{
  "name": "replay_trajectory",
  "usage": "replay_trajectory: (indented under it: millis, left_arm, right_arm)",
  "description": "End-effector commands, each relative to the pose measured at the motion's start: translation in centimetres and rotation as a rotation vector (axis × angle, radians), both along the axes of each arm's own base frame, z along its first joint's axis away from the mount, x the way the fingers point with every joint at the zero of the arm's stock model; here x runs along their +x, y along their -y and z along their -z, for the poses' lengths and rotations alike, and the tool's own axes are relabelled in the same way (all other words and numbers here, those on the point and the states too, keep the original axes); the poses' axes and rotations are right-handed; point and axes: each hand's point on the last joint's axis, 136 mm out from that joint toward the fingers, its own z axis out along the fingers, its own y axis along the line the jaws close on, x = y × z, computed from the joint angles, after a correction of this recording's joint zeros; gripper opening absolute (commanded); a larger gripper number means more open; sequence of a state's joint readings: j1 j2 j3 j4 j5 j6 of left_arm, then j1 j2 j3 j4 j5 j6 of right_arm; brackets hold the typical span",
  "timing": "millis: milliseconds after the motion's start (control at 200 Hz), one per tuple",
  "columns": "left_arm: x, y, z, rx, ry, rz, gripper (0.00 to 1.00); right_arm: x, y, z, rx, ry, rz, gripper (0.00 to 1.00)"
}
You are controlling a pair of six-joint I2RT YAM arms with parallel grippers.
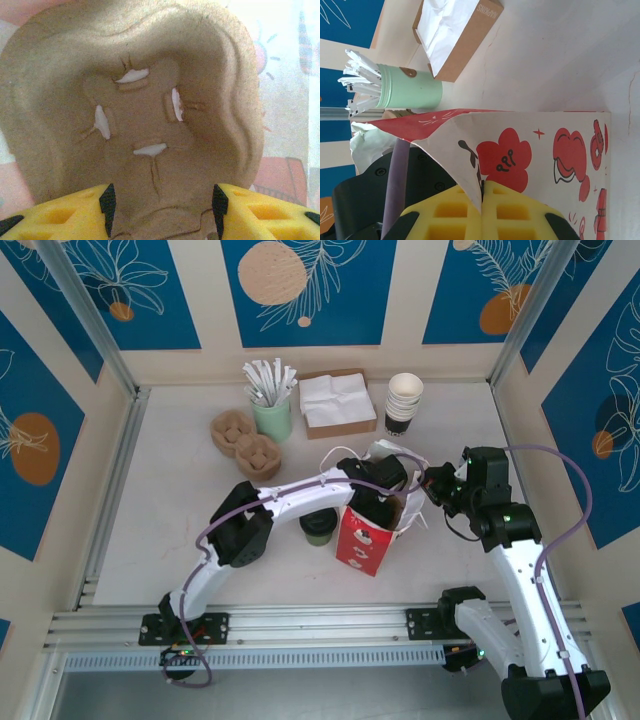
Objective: Pack the takeout coffee
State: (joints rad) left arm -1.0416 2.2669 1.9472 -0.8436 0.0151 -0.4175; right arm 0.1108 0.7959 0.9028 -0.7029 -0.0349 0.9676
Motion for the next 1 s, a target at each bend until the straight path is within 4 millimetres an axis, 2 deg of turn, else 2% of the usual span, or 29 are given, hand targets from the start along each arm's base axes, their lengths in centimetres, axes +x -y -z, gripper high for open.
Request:
replay_trajectory:
  millis: [0, 525, 630, 750, 995]
  left_arm:
    - [-0.6, -0.4, 3.2, 0.029, -0.06, -0.009, 0.55]
    - [-1.4, -0.8, 6.1, 0.019, -0.09, -0.021, 0.56]
    - [-1.4, -0.5, 5.2, 0.001, -0.083, -0.017, 0.56]
    - [-0.9, 0.3, 2.0, -0.048, -0.05, -0.004, 0.56]
    - [-0.5, 2.3, -8.7, -0.238, 0.054, 0.038, 0.58]
  right_arm:
    - [-1.0, -0.5, 0.4, 0.008, -0.019, -0.036, 0.0]
    - [-1.2, -0.4, 0.7, 0.006, -0.026, -0.038, 0.0]
    - [-1.2, -0.4, 0.7, 0.005, -0.026, -0.04, 0.0]
    - [-1.2, -0.3, 0.7, 0.0, -0.027, -0.036, 0.0]
    - [-1.3, -0.1, 0.9, -0.011, -0.028, -0.023, 0.0]
